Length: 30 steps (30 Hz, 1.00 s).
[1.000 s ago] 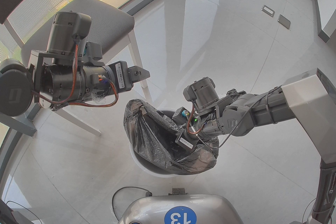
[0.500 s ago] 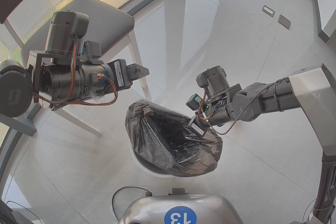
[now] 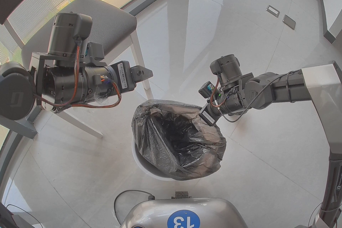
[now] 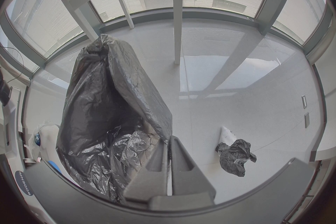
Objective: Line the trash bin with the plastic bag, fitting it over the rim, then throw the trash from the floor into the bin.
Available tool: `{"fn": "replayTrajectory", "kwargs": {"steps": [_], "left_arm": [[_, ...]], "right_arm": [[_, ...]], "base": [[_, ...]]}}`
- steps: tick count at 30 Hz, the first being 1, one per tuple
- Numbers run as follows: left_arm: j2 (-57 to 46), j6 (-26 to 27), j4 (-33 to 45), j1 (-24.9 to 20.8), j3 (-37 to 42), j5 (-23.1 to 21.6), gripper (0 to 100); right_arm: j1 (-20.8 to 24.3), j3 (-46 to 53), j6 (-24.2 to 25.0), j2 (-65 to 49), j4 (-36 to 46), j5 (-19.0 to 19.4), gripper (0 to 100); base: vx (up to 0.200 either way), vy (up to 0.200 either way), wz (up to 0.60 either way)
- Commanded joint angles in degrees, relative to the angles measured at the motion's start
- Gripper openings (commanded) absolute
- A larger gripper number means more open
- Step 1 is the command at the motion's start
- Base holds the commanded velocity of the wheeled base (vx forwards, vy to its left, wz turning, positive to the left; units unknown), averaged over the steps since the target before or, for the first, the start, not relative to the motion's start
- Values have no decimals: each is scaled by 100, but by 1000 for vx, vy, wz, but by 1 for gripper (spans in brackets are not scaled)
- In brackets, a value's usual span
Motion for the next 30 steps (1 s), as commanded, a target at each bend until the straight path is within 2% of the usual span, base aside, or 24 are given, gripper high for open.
{"fn": "replayTrajectory", "kwargs": {"steps": [1, 4, 5, 11, 18, 22, 25, 30], "left_arm": [[13, 3, -1, 0, 0, 2, 100], [13, -5, -1, 0, 0, -7, 100], [21, -5, -1, 0, 0, 2, 100], [30, 3, 8, 0, 18, -7, 100], [162, 100, 87, -52, 44, 63, 100], [180, 434, 113, -237, 299, 98, 100], [197, 900, 148, -378, 738, 265, 100], [347, 1164, 148, -369, 1195, 573, 100]], "right_arm": [[9, -140, 1, -12, 15, 3, 0], [9, -140, 9, -12, 67, 3, 0], [9, -140, 9, -12, 67, 3, 100], [89, -148, 185, -12, 85, -23, 100], [300, -131, 748, -381, 524, -50, 100], [379, -8, 976, -706, 823, -58, 100], [458, 221, 1099, -1040, 937, -234, 100], [475, 818, 1099, -1559, 937, -313, 100]], "base": [[0, 0, 0], [0, 0, 0], [0, 0, 0], [0, 0, 0], [0, 0, 0], [0, 0, 0], [0, 0, 0], [0, 0, 0]]}}
